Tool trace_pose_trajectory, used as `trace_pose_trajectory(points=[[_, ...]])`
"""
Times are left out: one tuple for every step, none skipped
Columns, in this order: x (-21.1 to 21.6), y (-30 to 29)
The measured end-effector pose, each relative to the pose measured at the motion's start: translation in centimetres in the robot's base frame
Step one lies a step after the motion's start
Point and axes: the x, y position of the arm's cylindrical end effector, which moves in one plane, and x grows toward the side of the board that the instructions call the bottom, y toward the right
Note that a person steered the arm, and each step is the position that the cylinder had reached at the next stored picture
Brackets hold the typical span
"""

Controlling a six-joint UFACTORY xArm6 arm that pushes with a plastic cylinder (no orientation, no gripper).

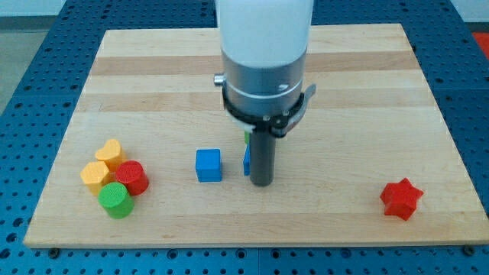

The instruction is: Move the cube diagonal to the blue triangle

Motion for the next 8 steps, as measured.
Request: trace_pose_trajectory(points=[[-2.4,0.5],[0.4,0.5],[5.0,0.2],[4.7,-0.6],[3.9,-3.6],[3.9,-3.7],[1.5,-5.5],[-2.1,-8.0]])
